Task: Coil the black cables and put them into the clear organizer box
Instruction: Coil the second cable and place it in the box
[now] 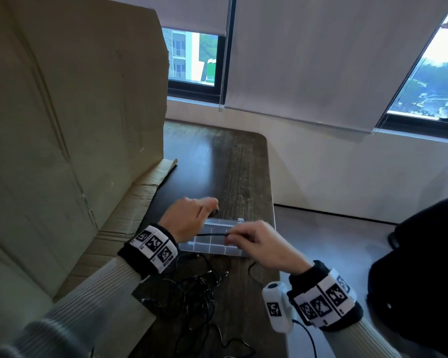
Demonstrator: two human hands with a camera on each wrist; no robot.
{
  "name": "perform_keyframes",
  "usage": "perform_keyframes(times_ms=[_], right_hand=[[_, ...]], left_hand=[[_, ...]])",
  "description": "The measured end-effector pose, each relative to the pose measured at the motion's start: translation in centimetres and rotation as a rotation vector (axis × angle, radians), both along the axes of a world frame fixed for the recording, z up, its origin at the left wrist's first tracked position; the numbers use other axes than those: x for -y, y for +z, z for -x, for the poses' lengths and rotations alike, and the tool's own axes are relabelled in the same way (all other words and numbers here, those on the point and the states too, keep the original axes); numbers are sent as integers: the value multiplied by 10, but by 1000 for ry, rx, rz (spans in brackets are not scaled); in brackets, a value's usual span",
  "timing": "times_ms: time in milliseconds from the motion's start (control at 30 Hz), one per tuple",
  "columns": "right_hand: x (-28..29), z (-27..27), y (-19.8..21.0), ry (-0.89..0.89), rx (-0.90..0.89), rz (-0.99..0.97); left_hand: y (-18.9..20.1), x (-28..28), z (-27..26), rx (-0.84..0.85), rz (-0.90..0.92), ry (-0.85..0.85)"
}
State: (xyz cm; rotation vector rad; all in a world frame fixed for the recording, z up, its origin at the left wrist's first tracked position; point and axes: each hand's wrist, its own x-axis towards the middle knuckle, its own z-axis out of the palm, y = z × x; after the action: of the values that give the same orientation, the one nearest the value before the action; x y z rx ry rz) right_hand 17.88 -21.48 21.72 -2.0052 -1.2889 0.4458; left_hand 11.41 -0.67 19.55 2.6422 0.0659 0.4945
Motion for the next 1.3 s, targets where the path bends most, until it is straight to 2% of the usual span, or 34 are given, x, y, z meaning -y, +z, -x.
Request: perform_keyframes(times_ms=[133, 267, 367, 533, 700, 867, 1000, 1200, 1300], right_hand=[[-5, -13, 15, -125, 41, -146], [-12, -25, 9, -212, -141, -272], [-13, -20, 5, -228, -223, -312], [-11, -6, -8, -214, -155, -288], [-11, -5, -16, -232, -196, -269], [-11, -5, -15, -207, -82, -180], [-14, -2, -16, -268, -43, -285], [-14, -5, -22, -331, -69, -403], [-12, -6, -20, -305, -70, -384]], left_hand=[[-3, 18, 2, -165, 212, -171], [9, 36, 6, -153, 296, -286], [12, 39, 9, -70, 410, -242], [9, 34, 4, -68, 322, -121], [5, 34, 1, -114, 432, -88], [-2, 37, 2, -127, 452, -100], [-6, 38, 1, -91, 195, 43], [-10, 45, 1, -43, 198, 55], [-9, 46, -2, 29, 225, 40]])
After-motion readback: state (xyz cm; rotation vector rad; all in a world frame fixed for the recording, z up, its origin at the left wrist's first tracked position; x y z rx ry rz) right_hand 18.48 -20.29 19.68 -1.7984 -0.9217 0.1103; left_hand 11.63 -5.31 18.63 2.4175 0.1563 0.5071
